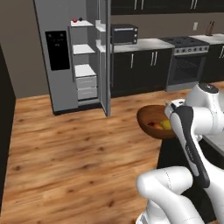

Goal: Pick the chicken drumstick and lemon from their plates and place them in the bowl. Then put the bowl in the fridge.

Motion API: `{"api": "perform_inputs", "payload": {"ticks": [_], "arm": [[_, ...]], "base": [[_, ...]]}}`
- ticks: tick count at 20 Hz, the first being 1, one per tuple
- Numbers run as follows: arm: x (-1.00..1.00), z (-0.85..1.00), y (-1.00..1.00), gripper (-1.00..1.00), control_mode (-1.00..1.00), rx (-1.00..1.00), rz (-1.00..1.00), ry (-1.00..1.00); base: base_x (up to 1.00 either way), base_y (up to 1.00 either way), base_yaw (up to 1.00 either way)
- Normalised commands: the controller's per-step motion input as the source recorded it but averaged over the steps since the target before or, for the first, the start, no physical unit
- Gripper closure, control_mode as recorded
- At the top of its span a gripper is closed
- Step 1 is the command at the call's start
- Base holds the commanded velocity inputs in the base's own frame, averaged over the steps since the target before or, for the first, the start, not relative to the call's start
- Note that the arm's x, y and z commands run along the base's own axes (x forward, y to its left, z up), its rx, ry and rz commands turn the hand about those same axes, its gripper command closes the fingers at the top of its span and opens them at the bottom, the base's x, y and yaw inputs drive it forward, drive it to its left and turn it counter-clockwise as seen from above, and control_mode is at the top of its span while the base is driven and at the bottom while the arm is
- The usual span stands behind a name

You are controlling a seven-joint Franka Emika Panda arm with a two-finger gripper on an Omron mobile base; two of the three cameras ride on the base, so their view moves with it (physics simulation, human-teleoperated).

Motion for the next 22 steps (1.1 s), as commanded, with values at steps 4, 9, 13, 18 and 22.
{"api": "perform_inputs", "payload": {"ticks": [4,9,13,18,22], "arm": [[0.0,0.0,0.0,1.0,1.0,0.0,0.0,0.0],[0.0,0.0,0.0,1.0,1.0,0.0,0.0,0.0],[0.0,0.0,0.0,1.0,1.0,0.0,0.0,0.0],[0.0,0.0,0.0,1.0,1.0,0.0,0.0,0.0],[0.0,0.0,0.0,1.0,1.0,0.0,0.0,0.0]], "base": [[0.76,0.48,-0.07],[0.76,0.47,-0.08],[0.78,0.44,-0.11],[0.77,0.47,-0.09],[0.75,0.53,-0.01]]}}
